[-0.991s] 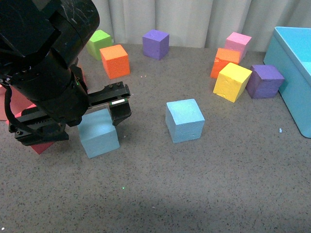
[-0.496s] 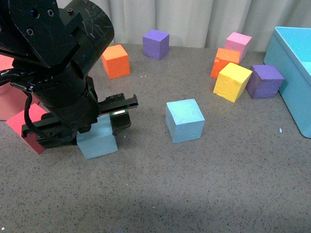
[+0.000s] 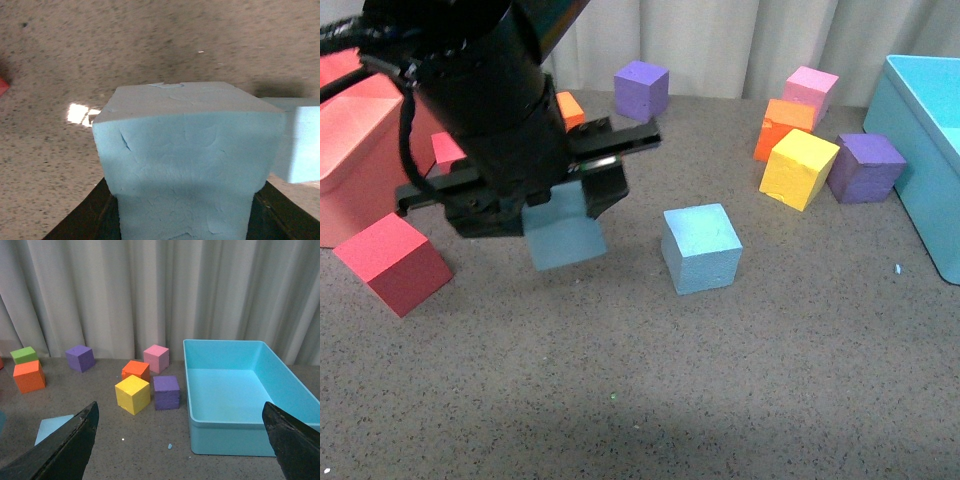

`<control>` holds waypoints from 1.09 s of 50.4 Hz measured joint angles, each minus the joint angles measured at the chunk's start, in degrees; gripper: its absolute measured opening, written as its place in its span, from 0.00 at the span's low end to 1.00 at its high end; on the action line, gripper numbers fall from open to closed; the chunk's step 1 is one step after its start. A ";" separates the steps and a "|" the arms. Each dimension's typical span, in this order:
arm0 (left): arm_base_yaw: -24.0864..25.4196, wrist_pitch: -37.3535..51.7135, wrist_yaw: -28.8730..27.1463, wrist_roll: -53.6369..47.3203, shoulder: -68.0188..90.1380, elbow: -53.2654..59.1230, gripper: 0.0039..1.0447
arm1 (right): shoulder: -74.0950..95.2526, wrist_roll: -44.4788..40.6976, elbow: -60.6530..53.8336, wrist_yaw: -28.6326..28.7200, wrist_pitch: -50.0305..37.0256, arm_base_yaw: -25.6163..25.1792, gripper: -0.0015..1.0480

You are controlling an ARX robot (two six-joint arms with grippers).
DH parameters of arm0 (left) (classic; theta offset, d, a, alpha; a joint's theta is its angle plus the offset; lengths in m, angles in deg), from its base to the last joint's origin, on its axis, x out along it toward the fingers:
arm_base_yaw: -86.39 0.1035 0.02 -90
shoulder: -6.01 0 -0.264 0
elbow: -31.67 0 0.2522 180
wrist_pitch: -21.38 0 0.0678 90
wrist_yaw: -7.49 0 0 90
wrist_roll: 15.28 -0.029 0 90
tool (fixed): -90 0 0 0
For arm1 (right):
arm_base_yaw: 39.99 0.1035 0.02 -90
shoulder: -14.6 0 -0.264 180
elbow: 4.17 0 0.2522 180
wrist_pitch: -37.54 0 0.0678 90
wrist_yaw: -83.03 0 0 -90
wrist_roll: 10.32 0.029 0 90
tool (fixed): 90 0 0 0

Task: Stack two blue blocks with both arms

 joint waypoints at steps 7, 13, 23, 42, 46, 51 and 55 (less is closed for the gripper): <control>-3.06 -1.73 -0.50 1.81 -0.24 -3.78 0.45 | 0.00 0.00 0.00 0.00 0.00 0.00 0.91; -5.97 -4.22 -1.77 3.69 0.94 -8.13 0.45 | 0.00 0.02 0.00 -0.02 0.00 0.00 0.91; -9.07 -7.19 -3.52 6.58 4.87 -13.81 0.45 | 0.00 0.02 0.00 0.00 0.00 0.00 0.91; -11.50 -11.28 -5.77 8.13 11.08 -20.98 0.45 | 0.00 0.02 0.00 -0.02 0.00 0.00 0.91; -11.82 -11.56 -5.95 8.48 11.50 -21.88 0.45 | 0.00 0.02 0.00 0.00 0.00 0.00 0.91; -12.37 -12.02 -6.19 8.57 12.09 -23.34 0.45 | 0.00 0.02 0.00 0.00 0.00 0.00 0.91; -12.79 -12.70 -6.32 8.66 12.68 -24.57 0.45 | 0.00 0.00 0.00 0.00 0.00 0.00 0.91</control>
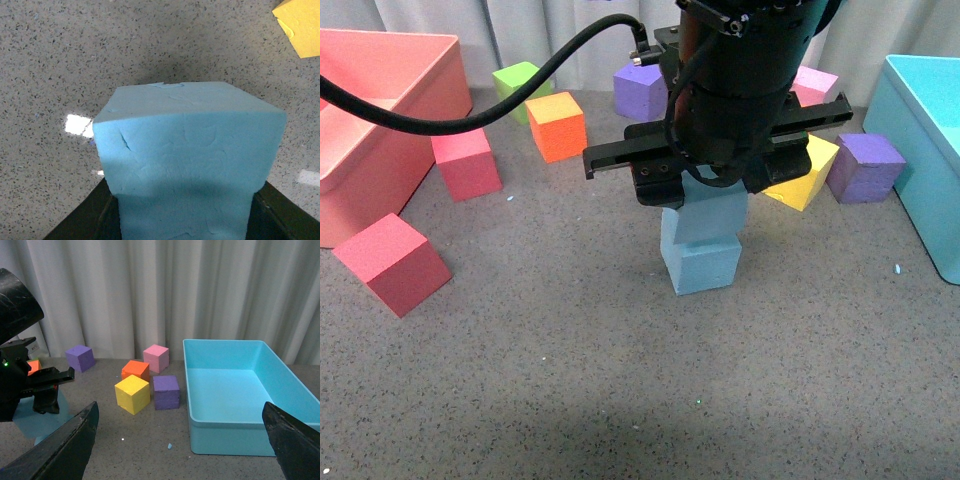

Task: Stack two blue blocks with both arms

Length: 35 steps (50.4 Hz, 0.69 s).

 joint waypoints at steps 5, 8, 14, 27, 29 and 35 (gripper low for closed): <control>-0.42 -0.59 -0.07 -0.07 1.20 -1.38 0.45 | 0.00 0.02 0.00 -0.02 0.00 0.00 0.91; -0.57 -0.90 -0.07 -0.24 2.03 -1.88 0.45 | 0.00 0.02 0.00 0.00 0.00 0.00 0.91; -0.76 -1.44 -0.24 -0.48 3.17 -2.49 0.45 | 0.00 0.02 0.00 0.00 0.00 0.00 0.91; -0.79 -1.66 -0.20 -0.76 3.21 -2.71 0.49 | 0.00 0.02 0.00 0.00 0.00 0.00 0.91; -0.79 -1.46 -0.11 -0.85 3.21 -2.69 0.57 | 0.00 0.02 0.00 0.00 0.00 0.00 0.91; -0.79 -1.31 -0.11 -0.90 3.19 -2.69 0.73 | 0.00 0.02 0.00 0.00 0.00 0.00 0.91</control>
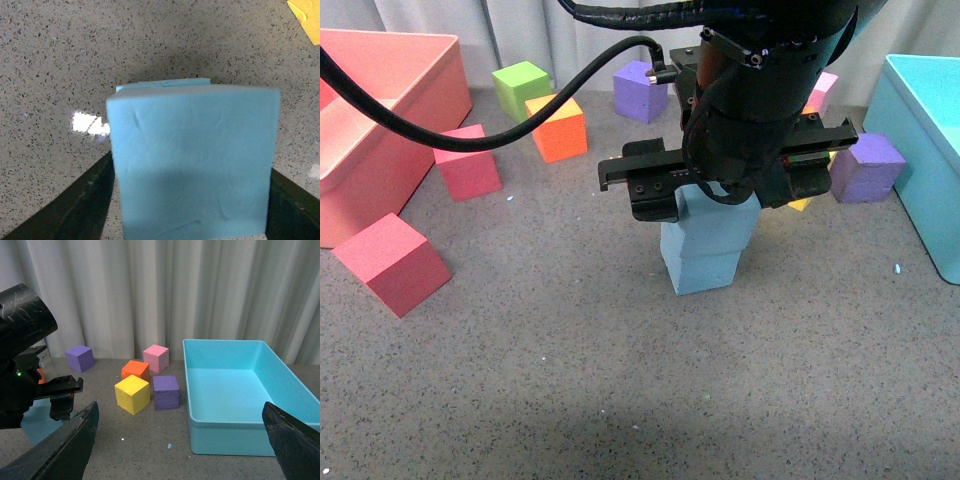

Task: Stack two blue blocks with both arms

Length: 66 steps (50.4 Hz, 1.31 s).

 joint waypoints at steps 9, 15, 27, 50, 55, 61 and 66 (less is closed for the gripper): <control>0.24 2.62 -0.50 -0.20 -4.59 3.61 0.94 | 0.00 0.00 0.00 0.00 0.00 0.00 0.91; 0.72 4.46 -1.25 -0.48 -9.60 7.67 0.94 | 0.00 0.00 0.00 -0.02 0.00 0.00 0.91; 7.50 75.45 -17.00 -37.94 -26.45 52.30 0.53 | 0.00 0.00 0.00 -0.17 0.00 0.00 0.91; 21.88 102.05 -3.17 -46.03 -49.20 84.39 0.03 | 0.00 0.00 0.00 -0.02 0.00 0.00 0.91; 23.89 101.33 -1.44 -46.14 -52.54 87.25 0.03 | 0.00 0.00 0.00 -0.02 0.00 0.00 0.91; 26.47 99.06 0.79 -46.18 -57.72 90.03 0.03 | 0.00 0.00 0.00 0.02 0.00 0.00 0.91; 28.39 96.45 2.58 -46.34 -62.45 92.15 0.03 | 0.00 0.00 0.00 0.00 0.00 0.00 0.91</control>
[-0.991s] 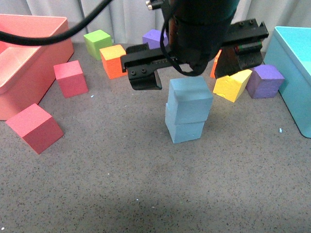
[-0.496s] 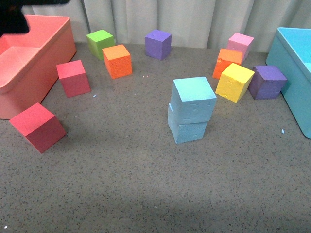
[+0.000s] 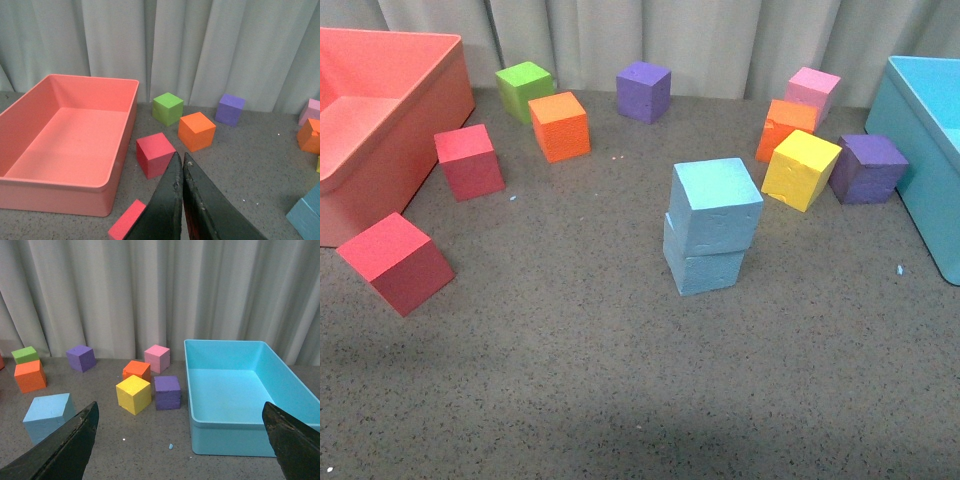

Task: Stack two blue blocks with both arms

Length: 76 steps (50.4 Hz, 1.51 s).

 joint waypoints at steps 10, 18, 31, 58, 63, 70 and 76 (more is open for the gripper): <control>2.75 -5.66 3.02 -0.17 -8.24 2.71 0.03 | 0.00 0.00 0.00 -0.02 0.00 0.00 0.91; 4.94 -11.43 4.92 -0.17 -15.82 4.46 0.03 | 0.00 0.00 0.00 0.00 0.00 0.00 0.91; 11.19 -22.25 11.04 -0.22 -28.61 5.51 0.03 | 0.00 0.00 0.00 -0.04 0.00 0.00 0.91; 11.32 -37.62 11.23 -0.22 -45.18 5.57 0.03 | 0.00 0.00 0.00 0.00 0.00 0.00 0.91; 11.32 -40.70 11.26 -0.22 -48.33 5.57 0.03 | 0.00 0.00 0.00 0.00 0.00 0.00 0.91; 11.32 -43.65 11.26 -0.22 -51.30 5.57 0.03 | 0.00 0.00 0.00 0.00 0.00 0.00 0.91; 11.32 -45.83 11.23 -0.22 -53.48 5.57 0.03 | 0.00 -0.02 0.00 0.00 0.00 0.00 0.91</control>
